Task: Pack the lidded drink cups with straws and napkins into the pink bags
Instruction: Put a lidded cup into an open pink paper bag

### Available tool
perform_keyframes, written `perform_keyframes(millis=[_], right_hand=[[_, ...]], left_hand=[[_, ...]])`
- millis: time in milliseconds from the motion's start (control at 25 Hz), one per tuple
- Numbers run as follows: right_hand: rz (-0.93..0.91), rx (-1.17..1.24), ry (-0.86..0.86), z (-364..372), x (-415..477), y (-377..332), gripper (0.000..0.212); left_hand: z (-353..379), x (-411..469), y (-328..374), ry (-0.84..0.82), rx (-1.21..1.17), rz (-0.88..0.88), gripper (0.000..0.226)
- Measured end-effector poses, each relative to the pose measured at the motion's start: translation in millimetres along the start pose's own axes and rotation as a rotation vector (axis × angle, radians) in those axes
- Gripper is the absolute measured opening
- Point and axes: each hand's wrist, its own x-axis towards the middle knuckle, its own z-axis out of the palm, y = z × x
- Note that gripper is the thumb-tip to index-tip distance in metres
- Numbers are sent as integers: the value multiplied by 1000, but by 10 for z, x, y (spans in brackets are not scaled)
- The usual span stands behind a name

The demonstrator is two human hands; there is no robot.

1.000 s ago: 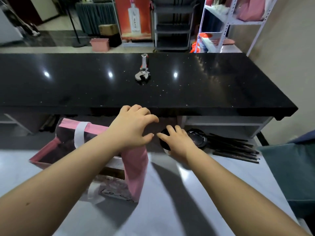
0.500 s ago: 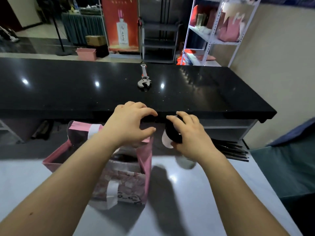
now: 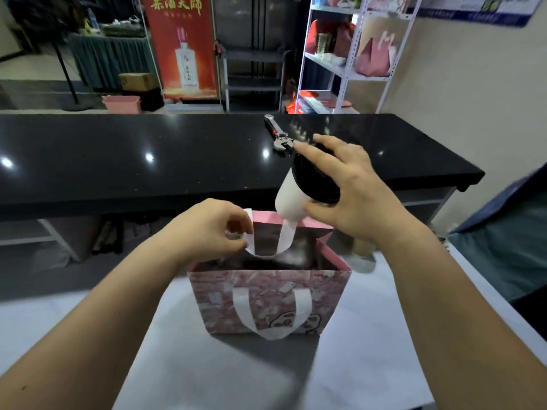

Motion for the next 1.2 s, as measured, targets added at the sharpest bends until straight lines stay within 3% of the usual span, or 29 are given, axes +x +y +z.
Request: perform_keyframes(millis=[160,360,480,680,800,1200], right_hand=[[-33,22,-144,261,-142,-320,84],[24,-53,-122,433,-336,-455,81],[25,-93,-199,477,-466,-490,76],[133,-395,-573,783,-585,-503,74],[135,-477,-672,977,-413,-489,79],[126,-10,-607,1427,-313,-434,102]], left_hand=[[80,-88,-128,-62,90,79,50],[197,-131,-189,-119,265,147,118],[234,-151,-174,-194,236,113,140],[280,-295,-121,-174,250,154,149],[303,-406,-85,-170,277,195,152],[249,-484,-95,-177,245,185,152]])
